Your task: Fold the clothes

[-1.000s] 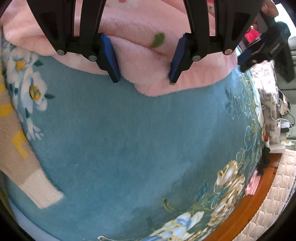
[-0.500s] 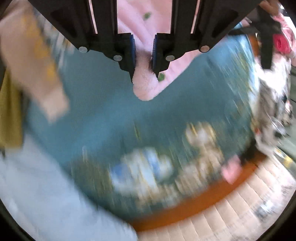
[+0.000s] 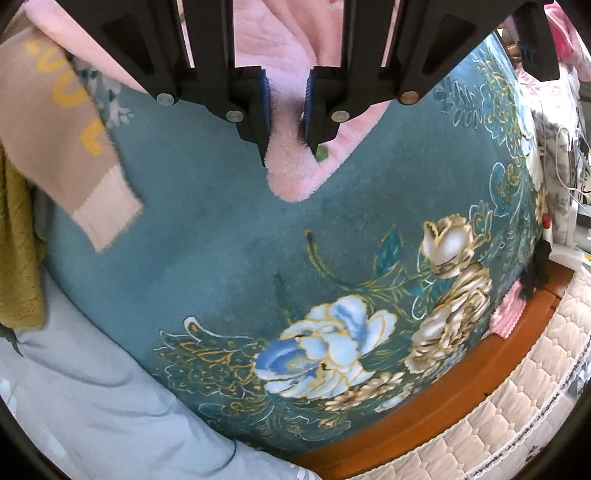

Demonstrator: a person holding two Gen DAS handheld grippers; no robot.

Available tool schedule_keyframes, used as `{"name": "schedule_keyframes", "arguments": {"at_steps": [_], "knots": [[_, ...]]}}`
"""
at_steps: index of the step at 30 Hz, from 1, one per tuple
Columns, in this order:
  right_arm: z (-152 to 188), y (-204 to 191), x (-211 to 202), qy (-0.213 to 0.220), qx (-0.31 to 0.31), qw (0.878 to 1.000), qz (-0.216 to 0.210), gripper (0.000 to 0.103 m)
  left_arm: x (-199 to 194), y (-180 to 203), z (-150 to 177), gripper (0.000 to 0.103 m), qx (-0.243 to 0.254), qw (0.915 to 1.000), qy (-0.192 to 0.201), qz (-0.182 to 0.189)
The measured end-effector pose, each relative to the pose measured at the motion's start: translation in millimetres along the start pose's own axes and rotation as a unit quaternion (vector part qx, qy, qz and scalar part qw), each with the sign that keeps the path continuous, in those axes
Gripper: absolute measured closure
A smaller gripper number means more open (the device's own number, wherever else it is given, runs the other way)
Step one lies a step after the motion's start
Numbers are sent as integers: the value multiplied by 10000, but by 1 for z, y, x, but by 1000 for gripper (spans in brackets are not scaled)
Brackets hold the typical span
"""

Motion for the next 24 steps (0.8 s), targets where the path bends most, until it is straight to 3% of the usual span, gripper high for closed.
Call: {"name": "schedule_keyframes", "arguments": {"at_steps": [2, 6, 10, 12, 15, 17, 20, 23, 24], "knots": [[-1, 0, -1, -67, 50, 10000, -35, 87, -2, 0, 0, 78, -11, 10000, 45, 30], [-4, -22, -14, -51, -346, 9993, 146, 87, -17, -8, 1, 84, -164, 9989, 389, 195], [-18, -69, -60, 804, -1335, 9878, -9, 87, -37, -24, -7, 85, -488, 9952, 764, 358], [-20, -81, -65, 972, -1538, 9832, -173, 87, -46, -33, -11, 85, -650, 9924, 951, 438], [-13, -83, -24, 446, -1584, 9863, 91, 87, -61, -45, -16, 85, -890, 9869, 1227, 557], [-4, -78, 11, 38, -1503, 9880, 353, 85, -56, -41, -17, 85, -892, 9875, 1213, 470], [3, -64, 34, -113, -1157, 9922, 449, 77, -49, -35, -19, 85, -896, 9883, 1191, 340], [-3, -56, 24, -66, -949, 9948, 365, 53, -41, -27, -24, 83, -866, 9889, 1180, 247], [-6, -53, 14, 16, -926, 9950, 360, 52, -38, -24, -27, 83, -835, 9891, 1185, 241]]}}
Point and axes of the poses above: each gripper's, at about its wrist camera, not at the fingertips, and x roughly the way its jaws point, y to its right, z to its underside, the point moved 4 cm from there along x, roughly the way its jaws point, and after that the axes turned 3 degrees about -z, right-handed, at the moved point
